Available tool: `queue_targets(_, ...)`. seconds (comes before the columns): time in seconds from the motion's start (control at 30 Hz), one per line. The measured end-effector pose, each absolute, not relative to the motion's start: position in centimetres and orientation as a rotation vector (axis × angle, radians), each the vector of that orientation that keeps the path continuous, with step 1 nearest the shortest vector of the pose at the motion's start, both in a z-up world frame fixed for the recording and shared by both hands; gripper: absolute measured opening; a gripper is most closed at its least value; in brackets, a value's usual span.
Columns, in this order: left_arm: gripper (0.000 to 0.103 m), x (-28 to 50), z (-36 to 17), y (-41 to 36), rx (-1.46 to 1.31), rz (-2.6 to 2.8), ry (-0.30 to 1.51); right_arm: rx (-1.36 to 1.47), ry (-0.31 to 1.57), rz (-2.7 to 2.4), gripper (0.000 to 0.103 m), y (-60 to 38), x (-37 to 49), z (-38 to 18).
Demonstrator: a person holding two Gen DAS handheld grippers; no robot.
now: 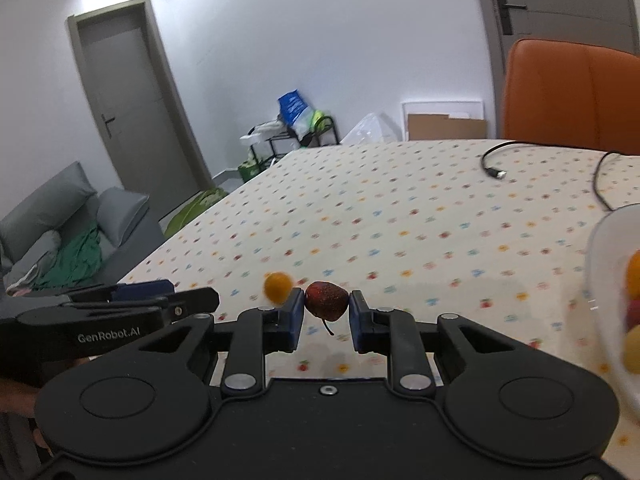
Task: Organize fruits
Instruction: 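Grasp the small orange with the left tool while the right tool grasps the red plum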
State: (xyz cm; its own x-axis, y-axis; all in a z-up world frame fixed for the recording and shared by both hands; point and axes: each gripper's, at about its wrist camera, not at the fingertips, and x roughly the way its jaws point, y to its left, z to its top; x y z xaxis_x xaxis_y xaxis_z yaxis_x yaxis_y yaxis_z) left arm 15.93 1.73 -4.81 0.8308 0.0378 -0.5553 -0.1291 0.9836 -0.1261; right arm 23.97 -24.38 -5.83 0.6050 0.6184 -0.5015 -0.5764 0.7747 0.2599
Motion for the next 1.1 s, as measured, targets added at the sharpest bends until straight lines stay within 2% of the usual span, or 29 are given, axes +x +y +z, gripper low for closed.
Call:
queue_targets(0.6,0.062,19.8,-6.0,-1.9,-0.125,0.031,0.603,0.086,0.586,0.600,0.022,-27.6,25.5,-5.4)
queue_targets(0.63,0.056,19.9,-6.0,-1.9,-0.124,0.030,0.603,0.087,0.584,0.599,0.022,-27.6,25.5,-5.3)
queue_targets(0.67,0.037,20.1,-6.1,-2.1,-0.122,0.026,0.611,0.088,0.583,0.599,0.022,-27.7,25.5,-5.3)
queue_targets(0.7,0.027,20.3,-6.2,-2.2,-0.120,0.027,0.621,0.088,0.583,0.599,0.022,-27.7,25.5,-5.3)
queue_targets(0.73,0.022,20.3,-6.1,-2.2,-0.112,0.040,0.620,0.092,0.586,0.599,0.022,-27.7,25.6,-5.4)
queue_targets(1.1,0.022,18.8,-4.3,-2.5,-0.162,0.012,0.577,0.139,0.612,0.609,0.022,-28.0,24.8,-5.0)
